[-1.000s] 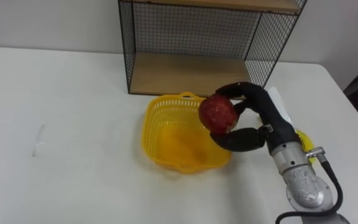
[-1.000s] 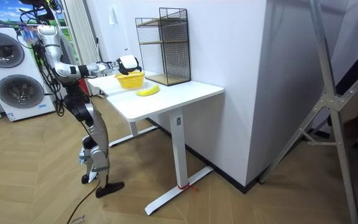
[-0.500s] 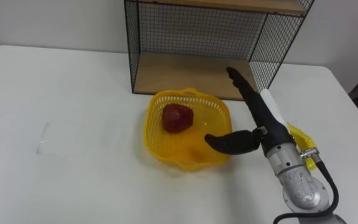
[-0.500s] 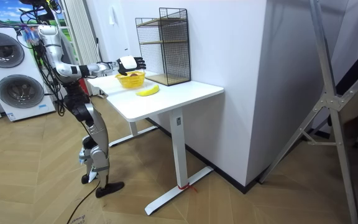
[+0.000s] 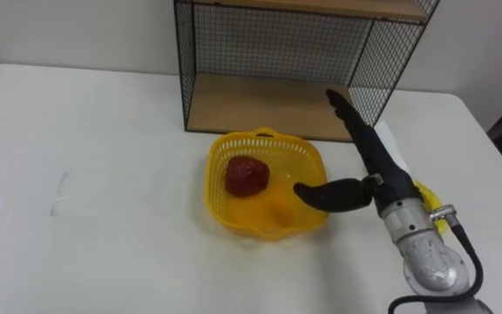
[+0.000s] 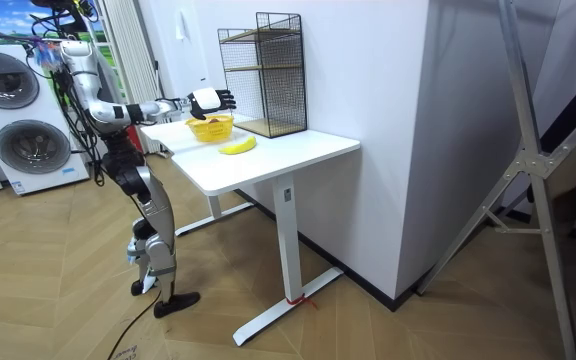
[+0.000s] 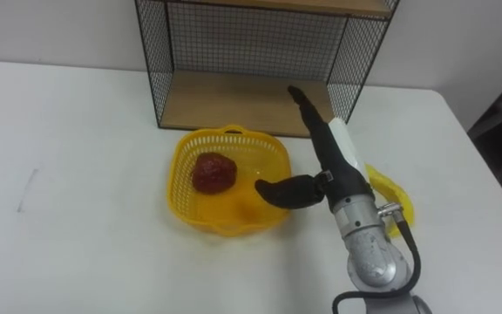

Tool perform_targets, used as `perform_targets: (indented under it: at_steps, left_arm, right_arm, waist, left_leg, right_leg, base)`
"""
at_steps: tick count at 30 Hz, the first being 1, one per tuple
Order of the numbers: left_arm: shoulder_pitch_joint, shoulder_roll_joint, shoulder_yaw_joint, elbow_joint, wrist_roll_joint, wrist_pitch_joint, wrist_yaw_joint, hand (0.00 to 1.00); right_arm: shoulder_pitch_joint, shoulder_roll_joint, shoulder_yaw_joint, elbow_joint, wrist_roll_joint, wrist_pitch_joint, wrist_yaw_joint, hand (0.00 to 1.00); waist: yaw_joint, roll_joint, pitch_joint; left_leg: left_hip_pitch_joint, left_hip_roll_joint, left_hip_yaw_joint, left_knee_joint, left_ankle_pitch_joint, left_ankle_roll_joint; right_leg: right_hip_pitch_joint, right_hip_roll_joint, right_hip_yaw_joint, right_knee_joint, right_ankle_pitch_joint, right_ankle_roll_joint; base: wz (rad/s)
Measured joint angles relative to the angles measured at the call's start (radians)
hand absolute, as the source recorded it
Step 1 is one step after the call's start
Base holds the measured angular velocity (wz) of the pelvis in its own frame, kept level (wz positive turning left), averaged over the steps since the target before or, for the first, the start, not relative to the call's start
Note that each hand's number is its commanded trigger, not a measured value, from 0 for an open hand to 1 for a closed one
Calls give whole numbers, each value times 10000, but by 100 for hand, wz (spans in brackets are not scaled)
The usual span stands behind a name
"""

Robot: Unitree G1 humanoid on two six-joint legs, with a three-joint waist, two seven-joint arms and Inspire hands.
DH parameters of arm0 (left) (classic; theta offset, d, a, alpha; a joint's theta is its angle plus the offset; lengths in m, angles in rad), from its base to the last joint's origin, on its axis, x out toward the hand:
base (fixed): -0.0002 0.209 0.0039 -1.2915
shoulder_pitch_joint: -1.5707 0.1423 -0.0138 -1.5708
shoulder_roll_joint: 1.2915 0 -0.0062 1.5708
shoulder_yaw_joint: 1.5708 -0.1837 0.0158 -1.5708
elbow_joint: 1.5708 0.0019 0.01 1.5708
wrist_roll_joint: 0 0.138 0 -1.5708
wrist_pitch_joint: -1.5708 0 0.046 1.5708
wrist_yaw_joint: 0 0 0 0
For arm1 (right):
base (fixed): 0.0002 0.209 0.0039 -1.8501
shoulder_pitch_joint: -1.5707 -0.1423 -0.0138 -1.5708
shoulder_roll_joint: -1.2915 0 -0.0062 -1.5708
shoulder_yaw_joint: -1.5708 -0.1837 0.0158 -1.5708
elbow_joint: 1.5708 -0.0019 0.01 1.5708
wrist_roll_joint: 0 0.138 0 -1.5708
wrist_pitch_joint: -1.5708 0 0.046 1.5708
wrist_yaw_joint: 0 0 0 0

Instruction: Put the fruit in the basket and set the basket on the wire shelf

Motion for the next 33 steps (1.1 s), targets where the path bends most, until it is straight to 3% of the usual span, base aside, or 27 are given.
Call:
perform_targets:
  at_steps: [9, 18, 28, 33]
  left_arm:
    - [199, 3, 90, 139, -37, -292, 56, 0]
    - [402, 12, 834, 270, 80, -258, -89, 0]
    - [405, 158, 909, 79, 264, -4, -318, 0]
    - [422, 169, 884, 87, 272, 206, -250, 0]
  right_arm:
    - [-1, -37, -969, -681, 1008, -529, -1436, 0]
    - [4, -165, -2364, -70, 902, -546, -2979, 0]
    - [-48, -495, -2530, 1725, 1046, -497, -3230, 0]
    - [-327, -645, -2533, 3455, 2132, -87, -2779, 0]
  waist:
    - [-115, -104, 65]
    - [-358, -119, 89]
    - [-487, -315, 54]
    - [-507, -351, 62]
  left_leg:
    - [81, -5, 19, -35, 0, 0]
    - [176, 2, 3, -112, 0, 0]
    - [149, -2, 4, -69, 2, 2]
    - [107, -9, -29, -49, 2, 3]
  right_leg:
    - [85, 13, 32, -70, 3, 1]
    - [169, 13, 3, -113, -2, 7]
    - [163, 2, -1, -99, -8, 9]
    - [149, -11, -40, -107, -9, 9]
  base:
    - [0]
    - [0]
    - [0]
    - [1]
